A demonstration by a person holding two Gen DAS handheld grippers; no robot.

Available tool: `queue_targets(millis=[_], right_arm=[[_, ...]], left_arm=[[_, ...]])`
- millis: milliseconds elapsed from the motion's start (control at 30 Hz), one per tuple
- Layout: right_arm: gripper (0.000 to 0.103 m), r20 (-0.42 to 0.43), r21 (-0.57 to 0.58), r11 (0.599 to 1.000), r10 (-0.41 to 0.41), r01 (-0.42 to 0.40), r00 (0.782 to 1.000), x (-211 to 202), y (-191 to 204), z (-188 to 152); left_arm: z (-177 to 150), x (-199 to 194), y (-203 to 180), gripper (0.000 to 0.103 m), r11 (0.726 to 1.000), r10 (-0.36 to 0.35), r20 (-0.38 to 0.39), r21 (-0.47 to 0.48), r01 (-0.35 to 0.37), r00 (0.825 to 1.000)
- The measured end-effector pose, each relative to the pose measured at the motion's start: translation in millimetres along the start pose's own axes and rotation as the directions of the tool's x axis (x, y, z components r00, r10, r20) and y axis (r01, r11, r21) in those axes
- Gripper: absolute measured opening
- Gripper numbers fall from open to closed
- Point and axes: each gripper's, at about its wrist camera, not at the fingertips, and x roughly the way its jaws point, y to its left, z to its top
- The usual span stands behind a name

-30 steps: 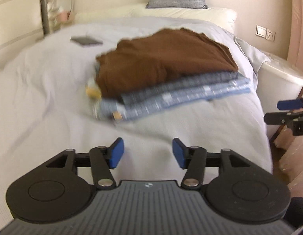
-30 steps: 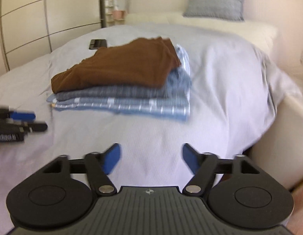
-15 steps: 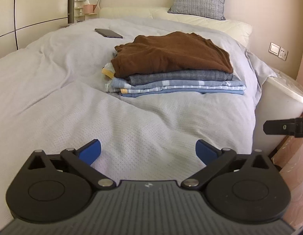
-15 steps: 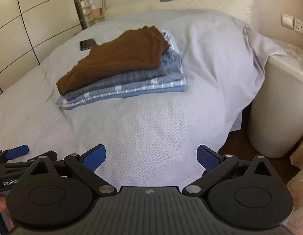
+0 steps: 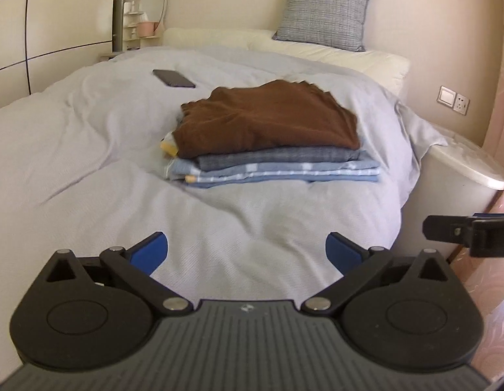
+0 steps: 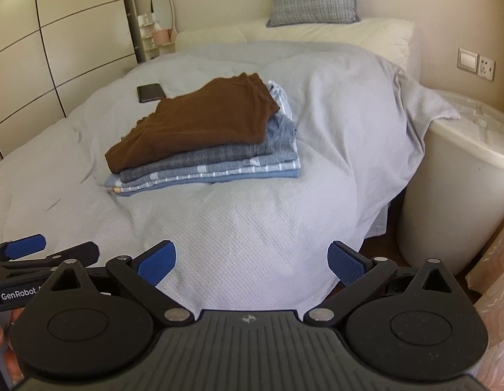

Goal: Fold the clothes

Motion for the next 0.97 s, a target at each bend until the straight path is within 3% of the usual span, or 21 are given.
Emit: queue_targets(millis=[167, 367, 967], right_arm=[[0.102, 0.024, -0.002, 1.000, -0.005, 0.005, 1.000, -9.8, 2.9, 4.8], [0.102, 0.046, -0.010, 1.000, 0.005, -0.005, 0.999, -19.9, 8.0, 7.9], [0.102, 0.064, -0.037, 0.999, 0.010, -0.008, 0.998, -29.0, 12.7, 13.0]], left_arm=[[9.1, -8.1, -3.6, 0.102, 1.000, -0.018, -0.001, -0.024, 0.018, 1.000], [15.8, -19.3, -3.5, 0.102, 0.999, 0.011, 0.027, -0.031, -0.010, 1.000], [16.4, -18.9, -9.4, 0.102, 0.999, 0.041, 0.028, 0.010, -0.041, 0.999]])
